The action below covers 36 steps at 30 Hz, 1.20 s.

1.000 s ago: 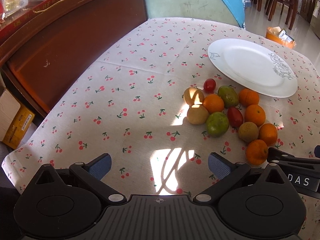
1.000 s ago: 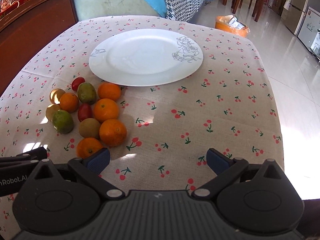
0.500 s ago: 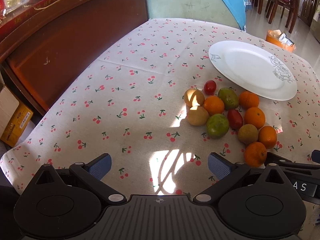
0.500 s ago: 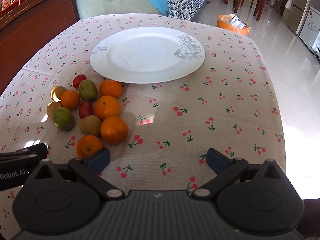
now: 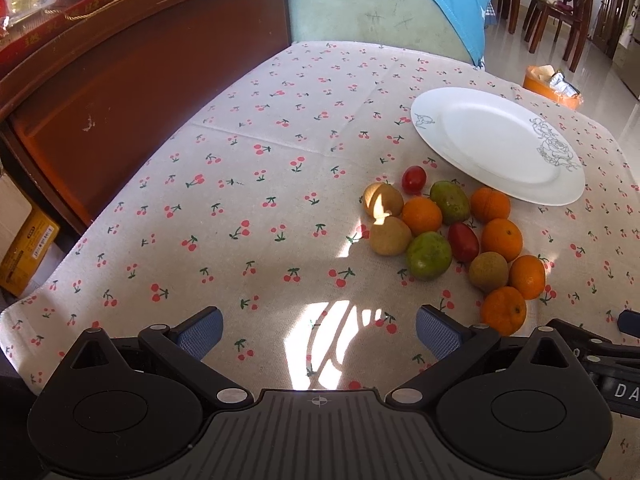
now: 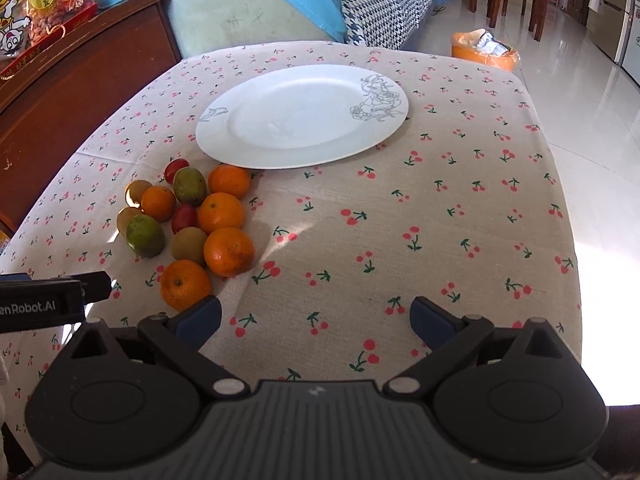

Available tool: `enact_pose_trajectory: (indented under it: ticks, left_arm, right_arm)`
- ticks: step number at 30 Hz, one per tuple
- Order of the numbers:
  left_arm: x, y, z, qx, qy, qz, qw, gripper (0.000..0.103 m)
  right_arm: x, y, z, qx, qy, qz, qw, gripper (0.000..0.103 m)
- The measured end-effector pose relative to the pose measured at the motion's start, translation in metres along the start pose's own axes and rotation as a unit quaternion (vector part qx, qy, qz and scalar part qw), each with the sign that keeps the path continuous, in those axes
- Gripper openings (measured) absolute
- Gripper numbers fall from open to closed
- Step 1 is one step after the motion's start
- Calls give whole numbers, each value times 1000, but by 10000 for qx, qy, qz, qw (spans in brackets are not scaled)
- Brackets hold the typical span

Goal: Organize fruits
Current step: 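Move both grippers open toward the fruit pile beside the white plate, then grasp an orange with the right gripper while the left gripper grasps a green citrus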

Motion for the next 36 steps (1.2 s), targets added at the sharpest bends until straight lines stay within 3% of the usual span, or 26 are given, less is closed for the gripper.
enact_pose_trajectory:
  ticks: [4, 20, 29, 31, 35, 36]
  left_arm:
    - [-7, -1, -1, -14, -60, -62, 10000, 103]
    - [-19, -3, -1, 138, -236, -171, 9995, 100]
    - [-16, -1, 2, 270, -251, -400, 9985, 95]
    - [-14, -1, 2, 303, -217, -488, 9981, 89]
    - [-6, 1, 3, 320, -124, -650, 9973, 80]
    - [-4, 2, 3, 336, -98, -686, 9970, 75]
  right_arm:
    - [6, -6, -5, 100, -9, 276, 9996, 95]
    - [-16, -8, -15, 424, -214, 1328, 9900, 52]
    - [-38, -1, -13, 611, -316, 1436, 9872, 49]
    - [-43, 0, -13, 692, -428, 1368, 9873, 48]
    - [-46, 0, -15, 841, -573, 1257, 9868, 32]
    - [-46, -1, -15, 819, -597, 1255, 9869, 32]
Point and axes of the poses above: each gripper's, at about its wrist camera, not at the fingertips, and y roughly the way its jaws point, x to its right, z to its top, the point moved 2 cm from there along y, roughly the way its jaws point, and after that the axes turned 9 degrees about -z, right-handed, at the moved point
